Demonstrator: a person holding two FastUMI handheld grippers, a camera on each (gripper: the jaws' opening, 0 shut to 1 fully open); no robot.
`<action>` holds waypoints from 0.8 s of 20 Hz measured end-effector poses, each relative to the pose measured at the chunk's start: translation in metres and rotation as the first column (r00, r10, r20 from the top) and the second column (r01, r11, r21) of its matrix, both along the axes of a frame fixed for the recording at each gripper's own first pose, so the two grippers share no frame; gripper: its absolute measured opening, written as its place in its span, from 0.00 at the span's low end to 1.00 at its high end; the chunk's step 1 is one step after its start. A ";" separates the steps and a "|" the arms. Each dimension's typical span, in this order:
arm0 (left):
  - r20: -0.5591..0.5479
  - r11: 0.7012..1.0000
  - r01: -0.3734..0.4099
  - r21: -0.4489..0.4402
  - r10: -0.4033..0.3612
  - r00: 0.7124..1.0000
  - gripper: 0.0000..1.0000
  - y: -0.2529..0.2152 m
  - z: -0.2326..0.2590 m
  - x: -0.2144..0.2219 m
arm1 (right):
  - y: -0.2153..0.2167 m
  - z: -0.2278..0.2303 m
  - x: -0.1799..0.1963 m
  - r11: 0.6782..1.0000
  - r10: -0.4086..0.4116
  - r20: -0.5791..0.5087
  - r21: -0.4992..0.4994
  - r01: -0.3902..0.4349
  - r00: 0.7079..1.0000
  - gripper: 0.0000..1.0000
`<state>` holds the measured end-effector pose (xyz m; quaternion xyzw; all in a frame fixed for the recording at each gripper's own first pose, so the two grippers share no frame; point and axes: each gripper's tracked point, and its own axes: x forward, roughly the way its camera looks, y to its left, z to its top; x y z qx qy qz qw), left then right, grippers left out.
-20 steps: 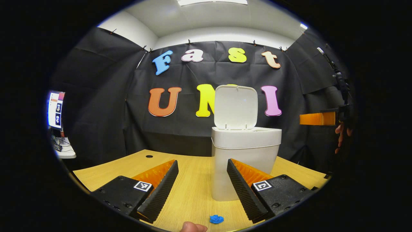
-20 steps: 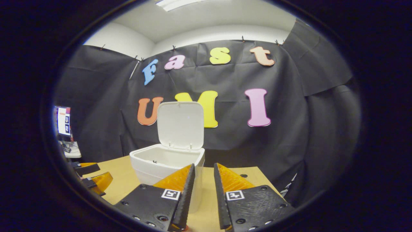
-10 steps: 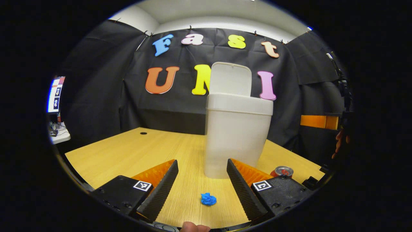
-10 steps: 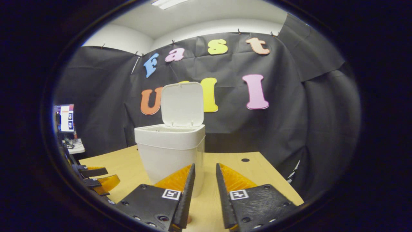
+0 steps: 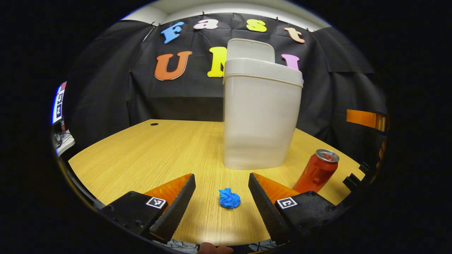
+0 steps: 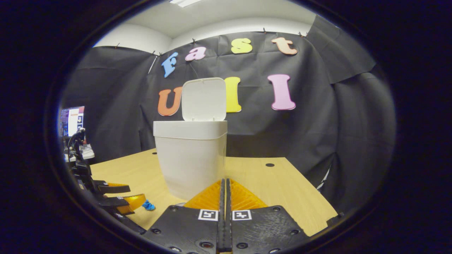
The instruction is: Press the lid of the desktop garbage bin to open it, pick up the crumpled paper on the desktop and throw it into the bin, then pick up the pop can on the desktop and drop it into the bin, and finally close the garbage bin lid.
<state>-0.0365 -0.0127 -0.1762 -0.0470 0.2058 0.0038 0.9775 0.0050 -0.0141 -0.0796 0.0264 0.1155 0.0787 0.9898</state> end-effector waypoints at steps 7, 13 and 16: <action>-0.107 1.000 0.016 0.008 -0.015 0.994 0.98 -0.005 -0.032 0.004 | -0.030 -0.027 0.000 0.996 -0.083 -0.044 0.037 0.085 0.996 0.96; -0.157 1.000 0.015 0.024 -0.011 0.988 0.89 -0.006 -0.050 0.006 | -0.044 -0.028 -0.009 0.992 -0.129 -0.008 -0.005 0.129 0.992 0.97; -0.170 0.999 0.013 0.041 -0.006 0.985 0.76 -0.004 -0.054 0.006 | -0.040 -0.031 -0.013 0.992 -0.124 -0.010 -0.006 0.124 0.992 0.96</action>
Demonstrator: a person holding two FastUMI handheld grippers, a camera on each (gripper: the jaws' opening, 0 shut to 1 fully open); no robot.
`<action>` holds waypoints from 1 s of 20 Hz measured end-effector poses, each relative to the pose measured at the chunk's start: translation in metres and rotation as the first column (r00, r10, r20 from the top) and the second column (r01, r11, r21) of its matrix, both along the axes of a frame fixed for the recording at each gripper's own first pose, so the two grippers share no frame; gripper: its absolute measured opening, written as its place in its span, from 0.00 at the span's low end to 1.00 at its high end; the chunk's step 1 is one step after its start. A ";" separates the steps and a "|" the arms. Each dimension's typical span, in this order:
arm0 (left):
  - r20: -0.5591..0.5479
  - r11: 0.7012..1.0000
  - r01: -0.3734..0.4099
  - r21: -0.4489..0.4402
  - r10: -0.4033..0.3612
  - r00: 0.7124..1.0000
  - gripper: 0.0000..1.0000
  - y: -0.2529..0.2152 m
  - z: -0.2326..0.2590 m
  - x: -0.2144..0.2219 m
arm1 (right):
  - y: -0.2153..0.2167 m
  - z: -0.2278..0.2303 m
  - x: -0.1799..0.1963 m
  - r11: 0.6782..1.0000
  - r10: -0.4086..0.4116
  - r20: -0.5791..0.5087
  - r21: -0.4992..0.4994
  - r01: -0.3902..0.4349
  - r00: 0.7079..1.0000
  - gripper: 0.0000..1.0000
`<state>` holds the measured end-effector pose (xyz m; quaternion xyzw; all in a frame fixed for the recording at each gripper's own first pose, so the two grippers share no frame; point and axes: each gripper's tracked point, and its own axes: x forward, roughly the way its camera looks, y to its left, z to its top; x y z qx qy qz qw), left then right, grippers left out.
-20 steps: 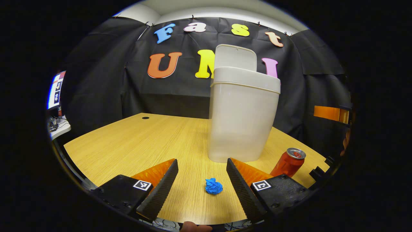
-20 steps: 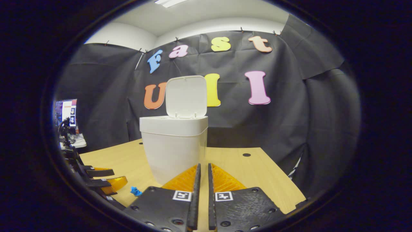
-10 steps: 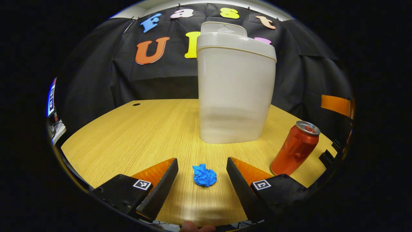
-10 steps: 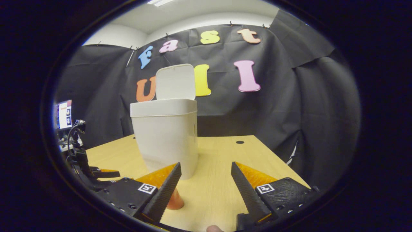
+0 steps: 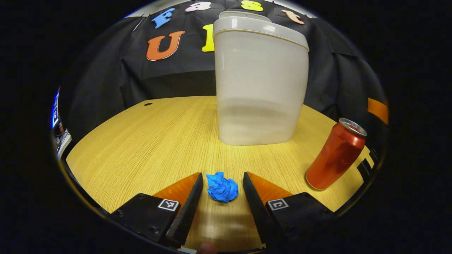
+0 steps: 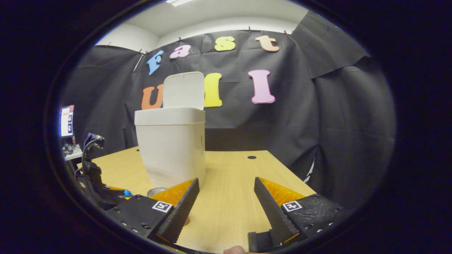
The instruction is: Press the lid of the desktop garbage bin to open it, pick up the crumpled paper on the desktop and throw it into the bin, then pick up the pop can on the desktop and drop it into the bin, and finally close the garbage bin lid.
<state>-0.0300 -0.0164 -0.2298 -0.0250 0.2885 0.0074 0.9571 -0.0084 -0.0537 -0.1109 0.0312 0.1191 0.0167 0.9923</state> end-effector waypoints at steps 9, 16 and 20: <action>0.063 0.999 -0.012 -0.035 0.015 0.998 0.34 0.004 0.023 0.005 | 0.021 -0.001 -0.015 0.999 0.022 -0.010 0.038 -0.022 1.000 0.96; 0.242 1.000 -0.019 -0.024 0.024 0.970 0.34 0.013 0.082 0.007 | 0.071 0.003 -0.026 0.994 0.104 -0.012 0.030 -0.104 0.994 0.97; 0.321 0.999 -0.041 -0.035 0.050 0.946 0.34 0.021 0.115 0.013 | 0.090 -0.007 -0.027 0.992 0.126 -0.022 0.010 -0.125 0.992 0.97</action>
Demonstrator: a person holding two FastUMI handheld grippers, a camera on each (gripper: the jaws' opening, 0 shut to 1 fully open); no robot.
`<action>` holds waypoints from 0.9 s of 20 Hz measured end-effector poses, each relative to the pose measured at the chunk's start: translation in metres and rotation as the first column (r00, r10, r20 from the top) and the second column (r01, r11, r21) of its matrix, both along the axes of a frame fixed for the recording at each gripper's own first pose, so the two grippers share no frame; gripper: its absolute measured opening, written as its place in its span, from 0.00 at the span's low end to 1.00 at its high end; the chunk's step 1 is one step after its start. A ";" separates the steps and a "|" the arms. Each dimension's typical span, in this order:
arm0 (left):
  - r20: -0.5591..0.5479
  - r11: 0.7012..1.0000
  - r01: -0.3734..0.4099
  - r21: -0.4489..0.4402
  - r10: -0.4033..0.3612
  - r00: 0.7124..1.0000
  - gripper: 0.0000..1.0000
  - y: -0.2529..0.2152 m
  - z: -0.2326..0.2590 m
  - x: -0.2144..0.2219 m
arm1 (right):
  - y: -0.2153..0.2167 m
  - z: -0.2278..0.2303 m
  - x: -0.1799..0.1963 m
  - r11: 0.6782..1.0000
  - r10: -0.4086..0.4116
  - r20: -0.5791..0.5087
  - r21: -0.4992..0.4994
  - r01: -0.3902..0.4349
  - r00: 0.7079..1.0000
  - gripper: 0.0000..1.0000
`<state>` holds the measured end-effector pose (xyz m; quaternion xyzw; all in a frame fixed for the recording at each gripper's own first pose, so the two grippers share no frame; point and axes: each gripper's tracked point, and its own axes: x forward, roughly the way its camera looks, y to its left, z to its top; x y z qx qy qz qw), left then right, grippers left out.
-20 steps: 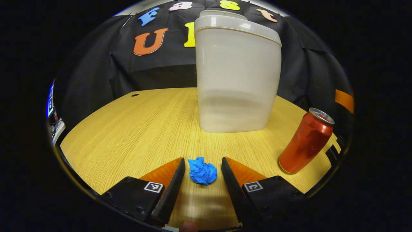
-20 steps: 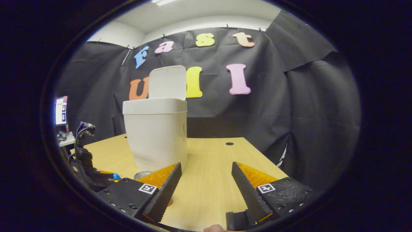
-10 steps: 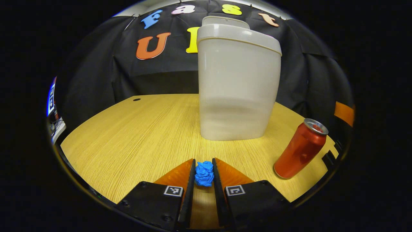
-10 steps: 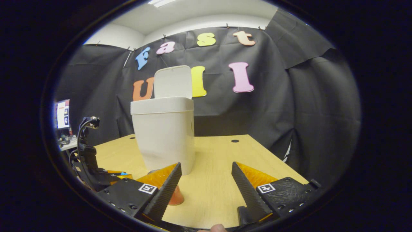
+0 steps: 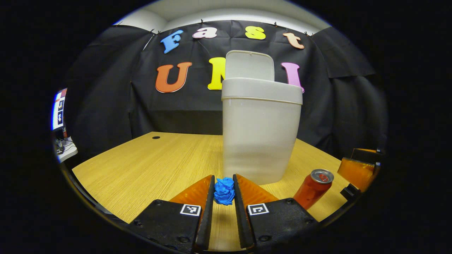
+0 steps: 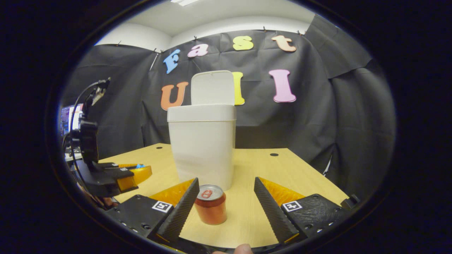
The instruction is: Press the lid of the desktop garbage bin to open it, pick up the crumpled paper on the desktop and throw it into the bin, then pick up the pop can on the desktop and drop it into the bin, and finally close the garbage bin lid.
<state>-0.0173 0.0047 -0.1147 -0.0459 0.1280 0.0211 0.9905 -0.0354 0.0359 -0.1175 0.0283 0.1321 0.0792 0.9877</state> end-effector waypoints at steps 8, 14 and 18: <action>0.118 1.000 0.018 0.011 -0.019 0.993 0.34 -0.006 0.048 0.003 | 0.021 -0.041 -0.002 1.000 -0.004 -0.064 -0.015 0.003 0.998 0.97; 0.133 0.999 0.031 0.031 -0.035 0.991 0.34 -0.006 0.053 0.001 | 0.033 -0.076 0.001 1.000 -0.013 -0.135 -0.002 0.013 0.991 0.97; 0.125 0.998 0.056 -0.018 -0.054 0.991 0.34 -0.014 0.052 -0.002 | 0.037 -0.100 0.005 1.000 -0.025 -0.198 0.004 0.027 0.980 0.97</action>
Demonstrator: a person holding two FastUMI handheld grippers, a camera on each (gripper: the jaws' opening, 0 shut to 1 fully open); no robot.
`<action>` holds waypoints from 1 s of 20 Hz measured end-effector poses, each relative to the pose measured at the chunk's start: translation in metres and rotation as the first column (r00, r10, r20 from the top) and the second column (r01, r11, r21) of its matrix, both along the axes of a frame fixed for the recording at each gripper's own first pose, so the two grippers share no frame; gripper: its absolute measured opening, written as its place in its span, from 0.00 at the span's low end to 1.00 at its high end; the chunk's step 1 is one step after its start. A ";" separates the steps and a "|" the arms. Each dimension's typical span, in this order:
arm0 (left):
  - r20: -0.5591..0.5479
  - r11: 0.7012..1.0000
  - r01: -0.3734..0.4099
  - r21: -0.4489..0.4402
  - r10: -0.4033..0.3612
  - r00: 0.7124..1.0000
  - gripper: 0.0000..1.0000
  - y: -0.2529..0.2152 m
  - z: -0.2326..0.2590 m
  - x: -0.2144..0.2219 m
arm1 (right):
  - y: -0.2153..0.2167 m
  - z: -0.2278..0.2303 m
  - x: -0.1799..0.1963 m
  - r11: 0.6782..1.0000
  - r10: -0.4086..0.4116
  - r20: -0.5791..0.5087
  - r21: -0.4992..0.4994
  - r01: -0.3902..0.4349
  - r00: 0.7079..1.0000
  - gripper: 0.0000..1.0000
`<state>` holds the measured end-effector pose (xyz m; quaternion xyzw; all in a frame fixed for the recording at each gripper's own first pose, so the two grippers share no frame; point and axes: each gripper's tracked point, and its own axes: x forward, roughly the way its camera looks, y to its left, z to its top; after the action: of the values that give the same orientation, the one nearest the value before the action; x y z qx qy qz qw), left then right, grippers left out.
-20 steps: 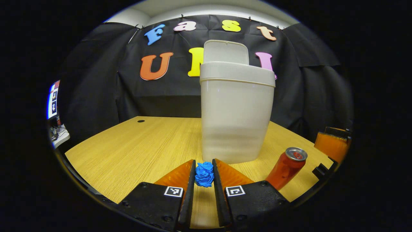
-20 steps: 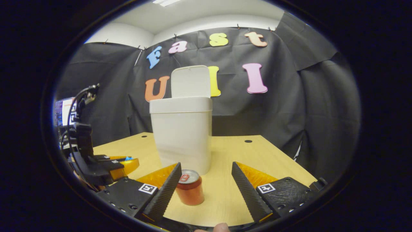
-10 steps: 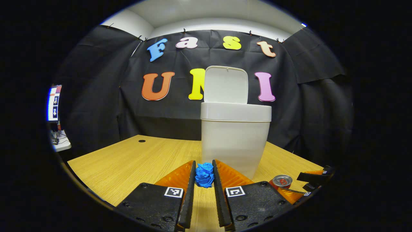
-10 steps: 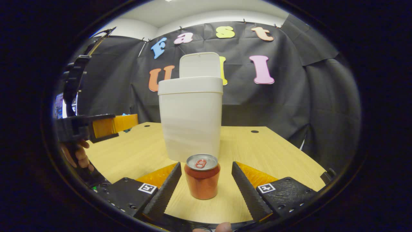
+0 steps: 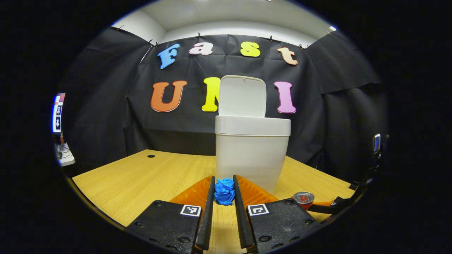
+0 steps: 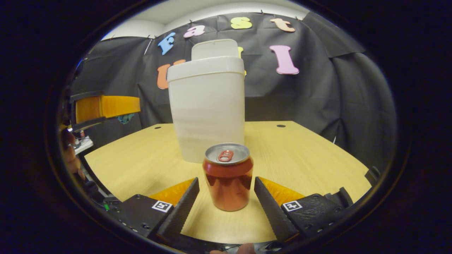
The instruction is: Press the lid of the desktop garbage bin to open it, pick up the crumpled paper on the desktop and throw it into the bin, then pick up the pop can on the desktop and drop it into the bin, and finally close the garbage bin lid.
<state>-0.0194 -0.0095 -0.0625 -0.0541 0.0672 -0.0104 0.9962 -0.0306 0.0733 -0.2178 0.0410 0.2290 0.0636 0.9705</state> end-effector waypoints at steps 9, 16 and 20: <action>0.015 0.999 -0.032 0.033 0.031 0.999 0.34 0.016 0.007 0.002 | -0.001 -0.025 0.010 0.999 -0.037 -0.087 0.021 0.039 0.995 0.95; -0.001 0.997 -0.068 0.033 0.068 0.998 0.34 0.026 0.017 0.011 | -0.009 0.001 0.006 0.999 -0.024 -0.007 0.041 0.024 1.000 0.81; 0.032 0.999 -0.041 0.023 0.040 0.999 0.34 0.015 0.045 0.026 | -0.021 0.018 0.007 1.000 -0.019 0.035 0.024 0.018 0.999 0.81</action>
<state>0.0065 0.0056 -0.0171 -0.0434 0.0504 0.0096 0.9977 -0.0240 0.0521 -0.1995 0.0533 0.2108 0.0578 0.9744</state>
